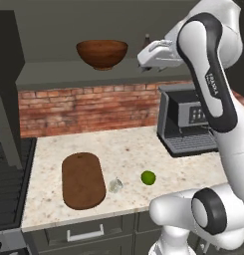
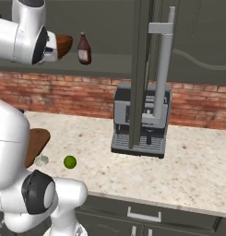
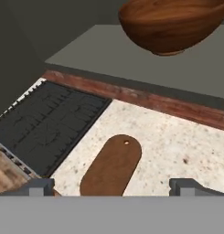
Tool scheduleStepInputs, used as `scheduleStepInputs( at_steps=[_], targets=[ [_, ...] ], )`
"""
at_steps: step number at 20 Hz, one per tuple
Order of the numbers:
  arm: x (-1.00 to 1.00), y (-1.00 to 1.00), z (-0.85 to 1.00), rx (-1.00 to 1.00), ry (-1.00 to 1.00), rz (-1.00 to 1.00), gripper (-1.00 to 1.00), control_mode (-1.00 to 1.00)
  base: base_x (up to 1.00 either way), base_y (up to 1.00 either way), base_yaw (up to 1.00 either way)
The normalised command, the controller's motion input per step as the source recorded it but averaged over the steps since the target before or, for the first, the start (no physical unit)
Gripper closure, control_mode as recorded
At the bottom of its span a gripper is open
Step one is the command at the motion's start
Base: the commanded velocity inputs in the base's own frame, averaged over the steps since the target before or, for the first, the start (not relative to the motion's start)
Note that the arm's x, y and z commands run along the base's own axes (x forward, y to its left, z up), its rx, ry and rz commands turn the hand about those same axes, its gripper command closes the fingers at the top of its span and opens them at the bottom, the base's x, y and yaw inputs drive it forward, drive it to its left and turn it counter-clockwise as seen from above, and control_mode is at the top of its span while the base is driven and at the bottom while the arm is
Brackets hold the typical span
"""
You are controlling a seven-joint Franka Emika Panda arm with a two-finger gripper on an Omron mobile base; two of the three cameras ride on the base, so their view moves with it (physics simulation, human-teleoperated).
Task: Open the cabinet. Place the bowl and condiment on the counter. Then place the lime and garlic on the cutting board.
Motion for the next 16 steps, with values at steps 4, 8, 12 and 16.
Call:
scheduleStepInputs(
  at_steps=[4,8,12,16],
  targets=[
    [0.61,-0.49,-0.04,0.0,-0.09,-0.37,-1.0,-1.0,0.0,0.0,0.0],
    [0.41,-0.3,0.0,0.0,-0.18,-0.32,-1.0,-1.0,0.0,0.0,0.0],
    [0.01,-0.46,0.0,0.0,-0.17,-0.05,-1.0,-1.0,0.0,0.0,0.0],
    [0.17,-0.57,0.0,0.0,-0.1,0.02,-1.0,-1.0,0.0,0.0,0.0]
  ],
)
